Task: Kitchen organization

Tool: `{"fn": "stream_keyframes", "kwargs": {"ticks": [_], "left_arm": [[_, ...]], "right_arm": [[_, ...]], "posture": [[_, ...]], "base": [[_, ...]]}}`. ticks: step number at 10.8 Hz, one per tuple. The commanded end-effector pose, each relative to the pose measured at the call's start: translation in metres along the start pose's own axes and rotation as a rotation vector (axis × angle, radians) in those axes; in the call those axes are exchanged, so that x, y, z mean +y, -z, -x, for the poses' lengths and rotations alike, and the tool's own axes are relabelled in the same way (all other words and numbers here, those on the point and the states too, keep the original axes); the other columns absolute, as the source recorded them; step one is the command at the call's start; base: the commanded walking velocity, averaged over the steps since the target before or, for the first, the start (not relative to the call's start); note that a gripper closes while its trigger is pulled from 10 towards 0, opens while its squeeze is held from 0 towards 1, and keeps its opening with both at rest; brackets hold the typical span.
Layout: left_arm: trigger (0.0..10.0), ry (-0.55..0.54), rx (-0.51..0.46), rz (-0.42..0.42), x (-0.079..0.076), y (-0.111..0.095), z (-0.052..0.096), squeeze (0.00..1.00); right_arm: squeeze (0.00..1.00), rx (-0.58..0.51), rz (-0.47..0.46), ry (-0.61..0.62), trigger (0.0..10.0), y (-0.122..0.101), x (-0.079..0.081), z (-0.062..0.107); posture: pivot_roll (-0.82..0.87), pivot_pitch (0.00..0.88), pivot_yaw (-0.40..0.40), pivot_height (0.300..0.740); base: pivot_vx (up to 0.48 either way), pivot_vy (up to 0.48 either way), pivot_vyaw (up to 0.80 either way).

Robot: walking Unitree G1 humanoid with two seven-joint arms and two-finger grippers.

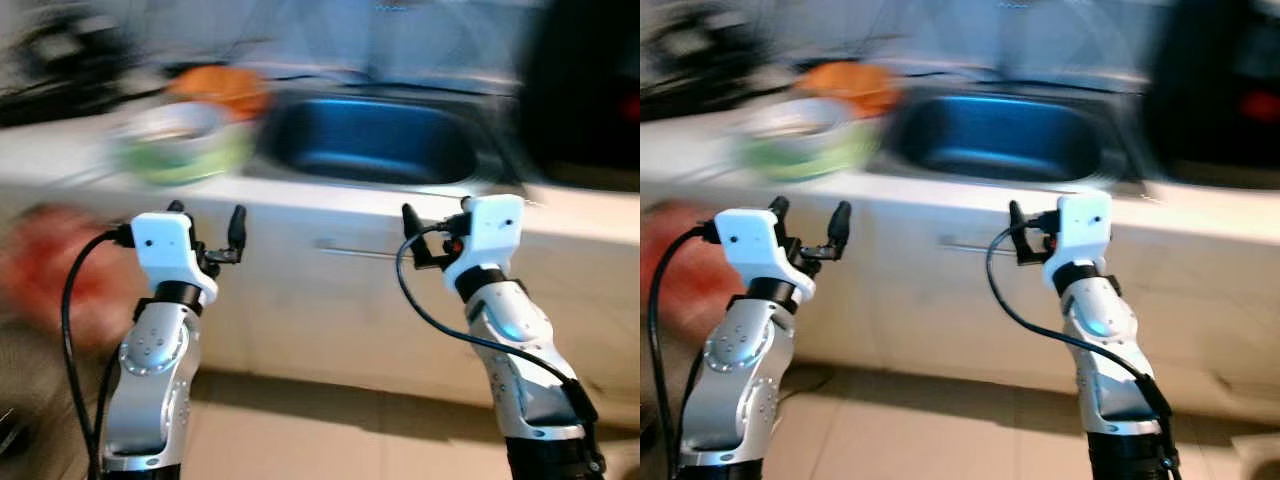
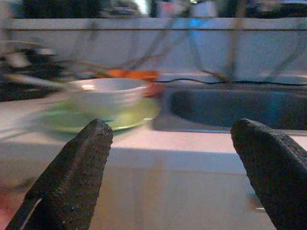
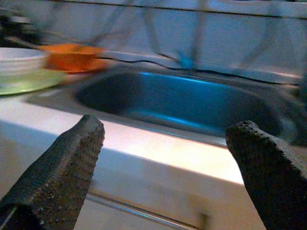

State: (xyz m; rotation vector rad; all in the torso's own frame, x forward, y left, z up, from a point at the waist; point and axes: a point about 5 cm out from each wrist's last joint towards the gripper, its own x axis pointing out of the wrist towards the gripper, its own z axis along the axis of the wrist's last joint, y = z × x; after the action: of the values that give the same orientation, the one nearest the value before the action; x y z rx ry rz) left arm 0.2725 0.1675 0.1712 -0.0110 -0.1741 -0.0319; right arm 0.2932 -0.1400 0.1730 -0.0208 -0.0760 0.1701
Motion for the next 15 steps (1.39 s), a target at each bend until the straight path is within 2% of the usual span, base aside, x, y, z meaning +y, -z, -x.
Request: {"fn": "stream_keyframes", "kwargs": {"ticks": [1, 3, 6, 15], "left_arm": [[10.0, -0.005, -0.014, 0.006, 0.001, -0.005, -0.001, 0.00], [10.0, 0.006, -0.028, 0.010, -0.001, -0.011, -0.003, 0.00], [10.0, 0.039, -0.055, 0.012, -0.006, -0.019, -0.006, 0.00], [10.0, 0.062, -0.048, 0.011, -0.010, -0.019, -0.005, 0.00]], "right_arm": [[0.00, -0.029, 0.007, -0.009, 10.0, -0.007, 0.003, -0.001], [0.00, -0.031, -0.006, -0.003, 10.0, -0.008, 0.002, -0.002], [0.00, -0.055, 0.001, 0.001, 10.0, -0.012, 0.002, -0.003], [0.00, -0.059, 0.009, 0.003, 10.0, -0.011, 0.003, -0.003]], "posture": [[0.02, 0.000, -0.008, 0.740], [0.02, 0.000, -0.007, 0.740], [0.01, 0.000, -0.003, 0.740], [0.01, 0.000, 0.001, 0.740]], "base": [[0.000, 0.000, 0.79], [0.144, 0.000, 0.00], [0.418, 0.000, 0.00], [0.449, 0.000, 0.00]]}}
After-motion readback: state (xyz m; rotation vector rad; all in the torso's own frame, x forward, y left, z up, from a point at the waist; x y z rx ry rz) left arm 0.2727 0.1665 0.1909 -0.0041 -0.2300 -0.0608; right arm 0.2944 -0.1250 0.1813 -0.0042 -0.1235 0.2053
